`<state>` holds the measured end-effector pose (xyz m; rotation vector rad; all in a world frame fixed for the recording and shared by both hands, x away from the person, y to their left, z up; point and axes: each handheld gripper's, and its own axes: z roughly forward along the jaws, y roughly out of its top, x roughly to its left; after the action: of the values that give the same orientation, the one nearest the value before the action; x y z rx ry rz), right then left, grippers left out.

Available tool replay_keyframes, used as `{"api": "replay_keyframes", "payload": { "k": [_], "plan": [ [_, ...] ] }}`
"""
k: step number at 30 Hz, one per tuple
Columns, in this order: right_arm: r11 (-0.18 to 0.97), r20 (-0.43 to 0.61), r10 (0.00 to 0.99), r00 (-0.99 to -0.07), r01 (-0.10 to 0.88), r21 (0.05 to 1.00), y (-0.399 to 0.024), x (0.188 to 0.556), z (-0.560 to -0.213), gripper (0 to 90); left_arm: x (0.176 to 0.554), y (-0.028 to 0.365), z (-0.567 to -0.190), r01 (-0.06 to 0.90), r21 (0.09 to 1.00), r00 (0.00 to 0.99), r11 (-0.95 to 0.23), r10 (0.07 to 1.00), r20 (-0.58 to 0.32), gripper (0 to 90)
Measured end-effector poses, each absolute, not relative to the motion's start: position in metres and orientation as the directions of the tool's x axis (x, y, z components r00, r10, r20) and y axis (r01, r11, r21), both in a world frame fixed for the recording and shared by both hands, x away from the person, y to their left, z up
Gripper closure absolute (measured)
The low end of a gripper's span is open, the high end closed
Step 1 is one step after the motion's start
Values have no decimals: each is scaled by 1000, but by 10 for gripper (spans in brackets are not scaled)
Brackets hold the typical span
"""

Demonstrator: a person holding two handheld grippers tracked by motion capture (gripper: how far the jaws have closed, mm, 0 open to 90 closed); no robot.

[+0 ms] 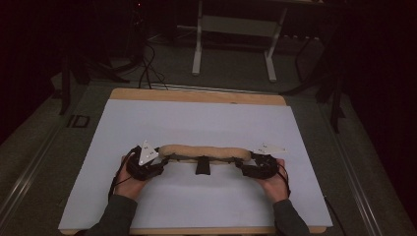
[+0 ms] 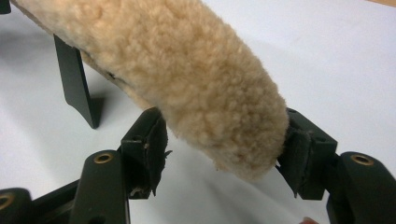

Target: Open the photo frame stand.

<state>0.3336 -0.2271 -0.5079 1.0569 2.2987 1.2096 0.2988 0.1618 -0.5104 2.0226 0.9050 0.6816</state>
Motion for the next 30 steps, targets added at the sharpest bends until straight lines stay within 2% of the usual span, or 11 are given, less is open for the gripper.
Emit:
{"api": "replay_keyframes", "payload": {
  "k": [8,16,30],
  "plan": [
    [361,47,748,-662,465,809,-229,333,-508,379,297,169,-507,393,830,615,-396,784,84,476],
    [364,53,759,-649,490,792,-235,331,-505,370,294,181,-501,374,860,649,-348,760,25,456],
    [406,62,747,-662,528,746,-240,327,-503,347,293,203,-491,384,896,684,-223,721,-114,457]
  ]
}}
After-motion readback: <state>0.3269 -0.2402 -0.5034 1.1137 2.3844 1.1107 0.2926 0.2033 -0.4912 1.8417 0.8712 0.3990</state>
